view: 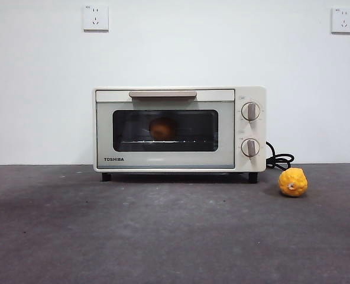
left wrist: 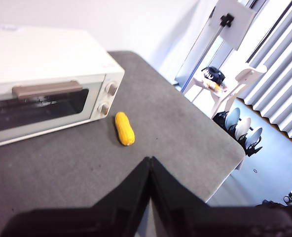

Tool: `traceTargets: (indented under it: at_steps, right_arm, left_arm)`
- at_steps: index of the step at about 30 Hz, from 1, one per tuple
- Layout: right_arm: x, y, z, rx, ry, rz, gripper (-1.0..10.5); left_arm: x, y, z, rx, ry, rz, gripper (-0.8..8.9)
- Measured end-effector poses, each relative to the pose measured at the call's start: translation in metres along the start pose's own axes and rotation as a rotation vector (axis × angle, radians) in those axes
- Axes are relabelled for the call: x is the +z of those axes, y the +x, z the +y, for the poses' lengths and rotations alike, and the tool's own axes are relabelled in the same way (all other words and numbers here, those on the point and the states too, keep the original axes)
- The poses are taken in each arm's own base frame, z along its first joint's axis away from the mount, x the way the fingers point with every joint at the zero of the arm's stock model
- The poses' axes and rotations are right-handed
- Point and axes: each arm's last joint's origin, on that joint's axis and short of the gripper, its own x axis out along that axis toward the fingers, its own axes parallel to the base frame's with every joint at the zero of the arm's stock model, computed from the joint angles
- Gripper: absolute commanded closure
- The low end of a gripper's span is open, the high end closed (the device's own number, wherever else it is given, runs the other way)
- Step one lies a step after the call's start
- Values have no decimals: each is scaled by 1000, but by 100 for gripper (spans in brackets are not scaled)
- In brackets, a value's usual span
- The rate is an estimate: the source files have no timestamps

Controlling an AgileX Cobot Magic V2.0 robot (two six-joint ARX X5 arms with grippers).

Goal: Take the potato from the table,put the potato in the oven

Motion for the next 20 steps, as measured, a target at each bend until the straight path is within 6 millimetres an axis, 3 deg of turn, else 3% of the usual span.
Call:
traceTargets:
  at_steps: [5,14,20]
  right_arm:
    - [0,0,0,0,0,0,942]
    - [0,0,0,0,0,0,942]
    - [0,0,0,0,0,0,942]
  left_arm:
    - [0,-1,-1,0,1,-2,818]
    - [6,21,18,23,-48,56,818]
    - [3,13,22,221,158,45,818]
